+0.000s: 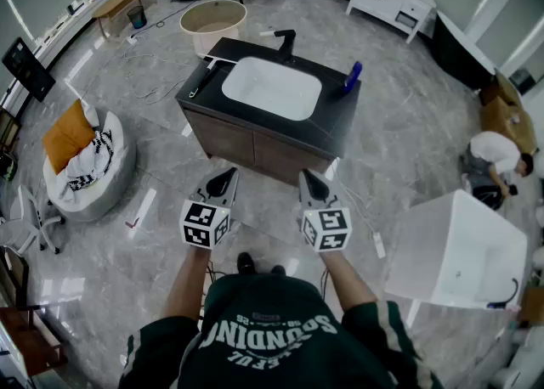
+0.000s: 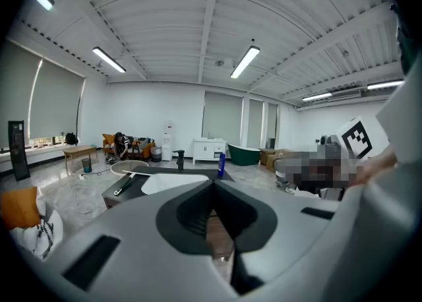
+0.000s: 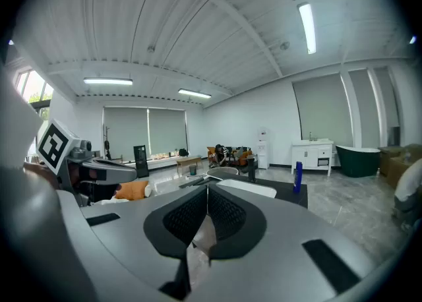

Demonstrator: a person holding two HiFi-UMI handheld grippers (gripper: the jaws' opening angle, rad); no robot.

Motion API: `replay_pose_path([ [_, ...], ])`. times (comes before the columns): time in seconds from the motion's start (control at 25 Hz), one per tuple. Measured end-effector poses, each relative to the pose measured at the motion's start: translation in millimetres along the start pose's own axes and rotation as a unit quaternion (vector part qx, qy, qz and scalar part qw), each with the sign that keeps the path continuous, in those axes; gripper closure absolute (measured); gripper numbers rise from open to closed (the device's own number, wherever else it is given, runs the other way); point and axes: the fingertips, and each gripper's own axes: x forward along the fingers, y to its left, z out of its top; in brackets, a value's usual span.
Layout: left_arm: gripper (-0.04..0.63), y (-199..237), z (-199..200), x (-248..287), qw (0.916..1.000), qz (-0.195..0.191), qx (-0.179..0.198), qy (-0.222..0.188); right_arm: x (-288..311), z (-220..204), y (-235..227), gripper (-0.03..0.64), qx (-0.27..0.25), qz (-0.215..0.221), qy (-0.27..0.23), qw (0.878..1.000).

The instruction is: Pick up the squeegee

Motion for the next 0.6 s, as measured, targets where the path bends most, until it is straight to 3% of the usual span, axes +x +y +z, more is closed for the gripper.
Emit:
replay_pose_path([
  [0.2,0.594,-3.2,-2.6,-5.4,1.0000,-0.009,-0.002,-0.002,-4.3,4.2,2.2,0.615,0.016,0.000,-0.022,1.000],
  [0.6,0.594,8.1,-6.7,-8.0,0.9999,-0.014,0.000,-0.009,4.8,0.4,19.4,0.615,0.008,0.002,-0.011,1.000],
])
